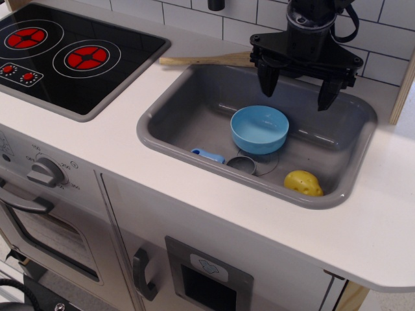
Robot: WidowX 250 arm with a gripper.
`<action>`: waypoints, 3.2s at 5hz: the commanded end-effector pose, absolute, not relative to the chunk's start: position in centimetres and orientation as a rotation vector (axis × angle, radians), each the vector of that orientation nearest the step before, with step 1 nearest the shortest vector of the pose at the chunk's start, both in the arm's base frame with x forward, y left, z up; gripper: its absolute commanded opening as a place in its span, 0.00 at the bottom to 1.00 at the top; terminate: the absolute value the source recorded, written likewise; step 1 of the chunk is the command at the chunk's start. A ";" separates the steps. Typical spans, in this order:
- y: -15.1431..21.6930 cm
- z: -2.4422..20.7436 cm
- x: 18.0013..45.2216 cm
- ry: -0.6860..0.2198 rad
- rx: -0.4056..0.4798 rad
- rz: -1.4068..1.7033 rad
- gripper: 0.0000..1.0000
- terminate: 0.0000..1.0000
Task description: Put spoon in bowl sink
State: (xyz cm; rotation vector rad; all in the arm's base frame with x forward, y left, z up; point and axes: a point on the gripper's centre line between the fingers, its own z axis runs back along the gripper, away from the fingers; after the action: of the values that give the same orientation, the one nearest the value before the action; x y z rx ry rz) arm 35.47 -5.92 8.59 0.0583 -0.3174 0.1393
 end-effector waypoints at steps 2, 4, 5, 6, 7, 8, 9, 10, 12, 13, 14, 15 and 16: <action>-4.0 8.7 34.7 -0.355 0.092 -0.119 1.00 0.00; 1.4 8.5 33.9 -0.129 0.080 -0.634 1.00 0.00; 2.4 7.3 34.3 -0.052 0.052 -0.887 1.00 0.00; 2.2 5.7 33.7 -0.058 0.068 -0.973 1.00 0.00; 2.3 4.2 33.9 -0.019 0.053 -1.014 1.00 0.00; 2.6 3.2 33.4 -0.009 0.064 -1.074 1.00 0.00; 2.8 1.6 33.7 0.025 0.082 -1.075 1.00 0.00; 2.6 0.7 33.4 0.049 0.072 -1.098 1.00 0.00; 1.9 -0.7 33.1 0.070 0.079 -1.123 1.00 0.00; 1.5 -1.4 32.7 0.067 0.095 -1.164 1.00 0.00; 1.4 -1.8 32.4 0.090 0.086 -1.171 1.00 0.00; 1.5 -1.7 32.2 0.097 0.080 -1.188 0.00 0.00; 1.8 -0.6 31.8 0.120 0.038 -1.199 0.00 0.00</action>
State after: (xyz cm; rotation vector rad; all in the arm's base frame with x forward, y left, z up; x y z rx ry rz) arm 31.40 1.71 -1.61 0.0367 0.1093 -1.1772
